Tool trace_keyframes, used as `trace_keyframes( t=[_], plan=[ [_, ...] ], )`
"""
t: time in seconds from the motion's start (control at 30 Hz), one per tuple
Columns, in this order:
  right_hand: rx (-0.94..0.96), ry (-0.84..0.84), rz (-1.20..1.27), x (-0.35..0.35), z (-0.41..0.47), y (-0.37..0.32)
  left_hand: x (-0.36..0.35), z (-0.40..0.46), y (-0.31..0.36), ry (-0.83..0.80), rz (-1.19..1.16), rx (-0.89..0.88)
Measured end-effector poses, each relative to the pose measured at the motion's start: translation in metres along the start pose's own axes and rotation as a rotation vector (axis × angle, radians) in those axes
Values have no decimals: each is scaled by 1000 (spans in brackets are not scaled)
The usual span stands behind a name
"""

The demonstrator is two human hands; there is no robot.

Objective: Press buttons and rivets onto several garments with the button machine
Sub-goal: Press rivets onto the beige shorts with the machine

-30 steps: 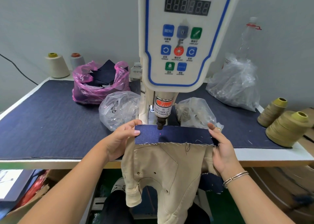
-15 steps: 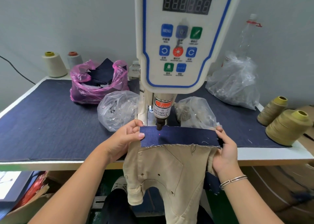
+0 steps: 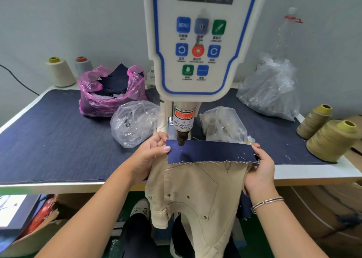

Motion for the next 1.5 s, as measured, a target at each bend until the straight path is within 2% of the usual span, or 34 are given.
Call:
trace_keyframes(
  t=[0.5, 1.03, 1.5],
  plan=[
    [17, 19, -1, -3, -3, -2, -5, -3, 4, -33, -6, -49],
    [4, 52, 9, 0, -6, -1, 6, 0, -1, 33, 28, -15],
    [66, -19, -117, -7, -4, -6, 10, 1, 0, 35, 44, 0]
  ],
)
Point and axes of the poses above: each hand's wrist, its own z-axis towards the middle knuckle, its own x-axis out of the back of the hand, y = z × x, the point moved 10 cm from there along z, towards the middle knuckle
